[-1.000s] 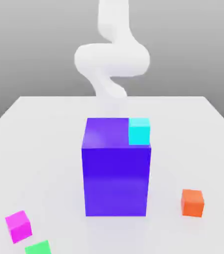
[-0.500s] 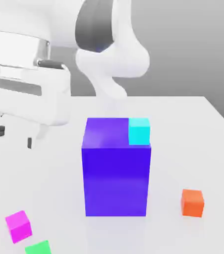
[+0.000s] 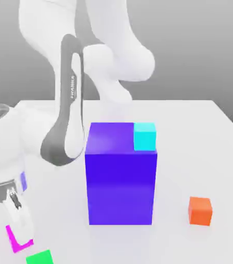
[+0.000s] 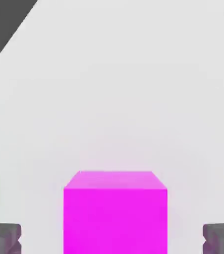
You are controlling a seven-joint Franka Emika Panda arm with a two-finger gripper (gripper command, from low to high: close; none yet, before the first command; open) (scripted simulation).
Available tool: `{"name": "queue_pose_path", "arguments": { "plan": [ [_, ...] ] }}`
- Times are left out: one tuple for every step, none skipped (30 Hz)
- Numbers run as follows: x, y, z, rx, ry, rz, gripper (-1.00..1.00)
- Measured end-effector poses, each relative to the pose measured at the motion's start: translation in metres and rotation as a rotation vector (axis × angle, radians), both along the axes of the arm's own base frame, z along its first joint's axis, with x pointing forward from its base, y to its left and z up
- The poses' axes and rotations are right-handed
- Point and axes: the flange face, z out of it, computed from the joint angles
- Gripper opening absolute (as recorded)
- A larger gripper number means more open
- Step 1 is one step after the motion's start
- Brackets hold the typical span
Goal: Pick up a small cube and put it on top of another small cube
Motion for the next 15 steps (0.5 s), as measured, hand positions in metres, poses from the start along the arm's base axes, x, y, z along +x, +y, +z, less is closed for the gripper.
{"name": "queue_pose_path", "arguments": {
  "plan": [
    [0.000, 0.000, 0.000, 0.000, 0.000, 0.000, -1.00],
    [0.000, 0.000, 0.000, 0.000, 0.000, 0.000, -1.00],
    [0.000, 0.000, 0.000, 0.000, -0.001, 0.000, -1.00],
    [0.000, 0.000, 0.000, -0.001, -0.001, 0.000, -1.00],
    [0.000, 0.000, -0.005, 0.000, 0.000, 0.000, -1.00],
    [0.000, 0.000, -0.001, 0.000, 0.000, -0.001, -1.00],
    [0.000, 0.000, 0.007, 0.000, 0.000, -0.001, -1.00],
    [0.001, 0.000, 0.018, 0.000, -0.001, -0.001, -1.00],
    [0.001, 0.000, 0.030, 0.000, -0.001, -0.001, -1.00],
    [0.000, 0.000, 0.042, 0.000, -0.001, -0.001, -1.00],
    [0.003, 0.002, 0.054, 0.000, 0.000, 0.002, -1.00],
    [0.014, 0.009, 0.063, 0.000, 0.000, 0.009, -1.00],
    [0.027, 0.018, 0.071, 0.000, 0.000, 0.018, -1.00],
    [0.041, 0.028, 0.079, 0.000, 0.000, 0.028, -1.00],
    [0.055, 0.039, 0.087, 0.000, 0.000, 0.039, -1.00]
  ]
}}
